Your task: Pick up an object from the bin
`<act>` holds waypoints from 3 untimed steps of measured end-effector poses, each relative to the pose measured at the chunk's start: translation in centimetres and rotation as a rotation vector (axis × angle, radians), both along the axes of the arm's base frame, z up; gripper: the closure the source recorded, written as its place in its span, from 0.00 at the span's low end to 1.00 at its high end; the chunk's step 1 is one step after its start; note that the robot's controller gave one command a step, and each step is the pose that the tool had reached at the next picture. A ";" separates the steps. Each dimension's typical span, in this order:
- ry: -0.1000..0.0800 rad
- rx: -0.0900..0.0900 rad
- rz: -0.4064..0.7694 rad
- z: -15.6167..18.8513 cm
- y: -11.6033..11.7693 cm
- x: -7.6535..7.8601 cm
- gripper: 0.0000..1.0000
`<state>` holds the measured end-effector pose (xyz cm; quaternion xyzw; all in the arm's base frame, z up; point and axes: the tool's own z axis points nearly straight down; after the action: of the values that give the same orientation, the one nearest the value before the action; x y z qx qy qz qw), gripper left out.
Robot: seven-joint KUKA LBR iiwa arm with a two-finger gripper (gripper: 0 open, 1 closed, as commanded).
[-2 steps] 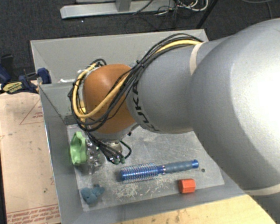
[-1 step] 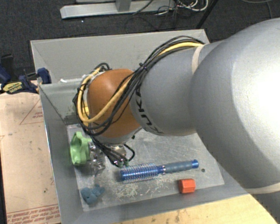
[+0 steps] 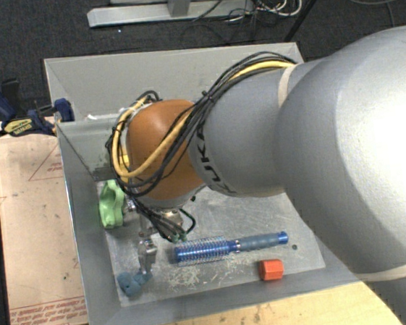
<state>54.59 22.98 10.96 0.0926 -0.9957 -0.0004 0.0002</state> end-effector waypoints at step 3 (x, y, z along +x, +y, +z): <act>-0.018 0.005 0.134 -3.2 -16.3 -0.2 1.00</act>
Offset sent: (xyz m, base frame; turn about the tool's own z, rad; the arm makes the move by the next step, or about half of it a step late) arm -0.0220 -0.0746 -0.0396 -0.0885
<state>54.35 6.64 7.80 0.1589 -0.9872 -0.0020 -0.0089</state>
